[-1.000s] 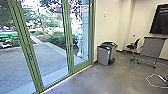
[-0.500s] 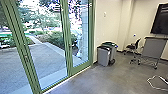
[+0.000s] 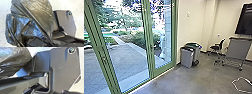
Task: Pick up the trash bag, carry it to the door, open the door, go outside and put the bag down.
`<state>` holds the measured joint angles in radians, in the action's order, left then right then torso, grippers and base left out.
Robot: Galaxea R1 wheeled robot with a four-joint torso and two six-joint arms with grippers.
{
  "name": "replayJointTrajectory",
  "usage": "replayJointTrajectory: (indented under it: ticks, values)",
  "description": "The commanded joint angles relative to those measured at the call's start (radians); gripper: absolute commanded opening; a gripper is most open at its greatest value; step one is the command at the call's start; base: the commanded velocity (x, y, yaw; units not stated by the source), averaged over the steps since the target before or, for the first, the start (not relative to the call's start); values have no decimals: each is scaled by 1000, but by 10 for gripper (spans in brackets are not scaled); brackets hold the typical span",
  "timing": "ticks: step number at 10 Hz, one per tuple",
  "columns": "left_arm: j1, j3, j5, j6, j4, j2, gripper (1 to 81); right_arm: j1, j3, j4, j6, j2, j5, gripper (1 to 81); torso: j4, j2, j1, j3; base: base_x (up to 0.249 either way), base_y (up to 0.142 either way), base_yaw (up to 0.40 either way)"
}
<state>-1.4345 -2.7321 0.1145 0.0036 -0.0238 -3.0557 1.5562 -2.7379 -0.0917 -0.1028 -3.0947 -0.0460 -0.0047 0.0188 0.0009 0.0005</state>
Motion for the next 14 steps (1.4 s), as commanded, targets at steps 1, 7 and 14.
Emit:
replayJointTrajectory:
  ticks: [1, 7, 14]
  values:
    - [64, 2, 59, 7, -10, -3, 10, -47, 5, 9, -6, -8, -66, 811, 0, 0, 0, 0, 157, -85, 0]
    - [64, 2, 57, 6, -21, -6, 10, -47, 5, 9, -6, -6, -66, 811, 0, 0, 0, 0, 160, -85, 0]
    - [64, 2, 57, 6, -21, -5, 10, -49, 5, 9, -6, -8, -66, 811, 0, 0, 0, 0, 146, -66, 0]
